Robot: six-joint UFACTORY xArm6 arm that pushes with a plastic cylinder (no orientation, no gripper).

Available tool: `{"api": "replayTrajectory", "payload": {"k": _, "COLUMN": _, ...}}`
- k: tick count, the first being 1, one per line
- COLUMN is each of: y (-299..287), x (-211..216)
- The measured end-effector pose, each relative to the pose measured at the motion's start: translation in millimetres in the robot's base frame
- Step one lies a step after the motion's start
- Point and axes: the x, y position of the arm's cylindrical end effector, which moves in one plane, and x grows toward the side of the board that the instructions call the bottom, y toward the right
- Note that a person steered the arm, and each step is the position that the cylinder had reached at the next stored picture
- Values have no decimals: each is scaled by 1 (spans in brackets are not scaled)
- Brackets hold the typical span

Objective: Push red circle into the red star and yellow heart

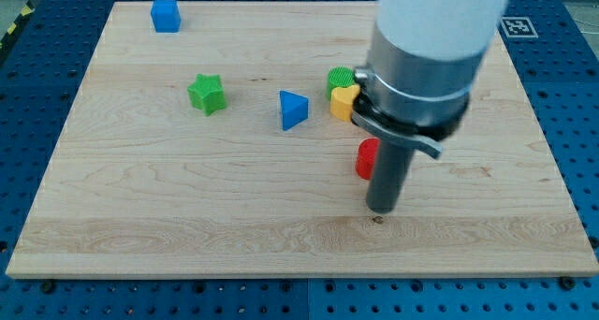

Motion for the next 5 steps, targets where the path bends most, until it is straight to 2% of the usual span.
{"api": "replayTrajectory", "payload": {"k": 1, "y": 20, "x": -31}}
{"api": "replayTrajectory", "payload": {"k": 2, "y": 1, "x": -41}}
{"api": "replayTrajectory", "payload": {"k": 4, "y": -19, "x": -9}}
{"api": "replayTrajectory", "payload": {"k": 5, "y": -12, "x": -40}}
